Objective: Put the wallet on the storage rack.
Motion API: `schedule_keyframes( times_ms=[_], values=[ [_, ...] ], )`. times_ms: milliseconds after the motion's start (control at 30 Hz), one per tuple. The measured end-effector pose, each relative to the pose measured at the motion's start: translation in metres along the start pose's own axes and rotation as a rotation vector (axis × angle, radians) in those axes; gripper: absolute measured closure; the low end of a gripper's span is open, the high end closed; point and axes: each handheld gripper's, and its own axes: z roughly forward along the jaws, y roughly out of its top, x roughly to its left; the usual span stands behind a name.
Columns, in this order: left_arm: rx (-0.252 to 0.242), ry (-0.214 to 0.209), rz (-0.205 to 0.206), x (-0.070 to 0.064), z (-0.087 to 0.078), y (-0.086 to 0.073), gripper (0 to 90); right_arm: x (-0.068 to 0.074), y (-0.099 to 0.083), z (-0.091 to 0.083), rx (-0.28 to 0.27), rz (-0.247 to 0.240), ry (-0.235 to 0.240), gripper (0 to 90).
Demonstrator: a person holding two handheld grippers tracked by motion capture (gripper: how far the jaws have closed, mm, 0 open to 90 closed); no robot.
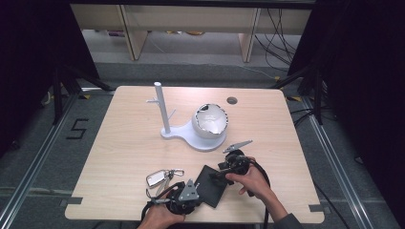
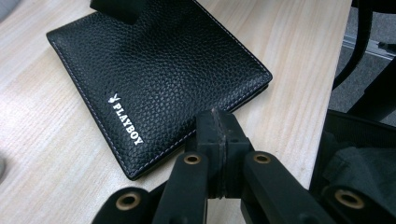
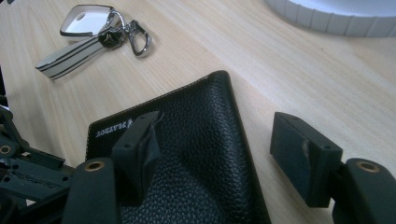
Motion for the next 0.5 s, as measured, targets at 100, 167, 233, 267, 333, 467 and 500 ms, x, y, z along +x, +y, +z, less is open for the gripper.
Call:
schedule_keyframes(
  times_ms=[100,167,233,267,333,467,500],
  values=[
    [0.001,0.005,-0.005,0.0,-0.0001,0.0001,89.0,-0.0025,0.0004,0.0024,0.014,0.018,-0.001,36.1],
    [0.017,0.0,0.012,0.0013,-0.0006,0.0002,89.0,-0.0056,0.0009,0.004,0.026,0.022,0.009,37.1],
    [0.012,-0.001,0.003,0.0014,-0.0002,0.0002,89.0,-0.0072,0.0013,0.006,0.026,0.03,0.044,38.5],
    [0.006,0.005,-0.004,0.0011,0.0002,0.0001,89.0,-0.0077,0.0014,0.0062,0.024,0.036,0.052,39.0],
    [0.007,0.005,-0.002,0.0008,0.0,0.0001,89.0,-0.0077,0.0015,0.006,0.027,0.045,0.06,41.4],
    [0.005,0.004,-0.015,0.001,0.0008,-0.0001,89.1,-0.0091,0.0004,0.0077,0.028,0.064,0.103,44.9],
    [0.005,0.006,-0.021,0.0003,0.0005,-0.0002,89.0,-0.0091,0.0004,0.0075,0.034,0.072,0.111,45.6]
  ],
)
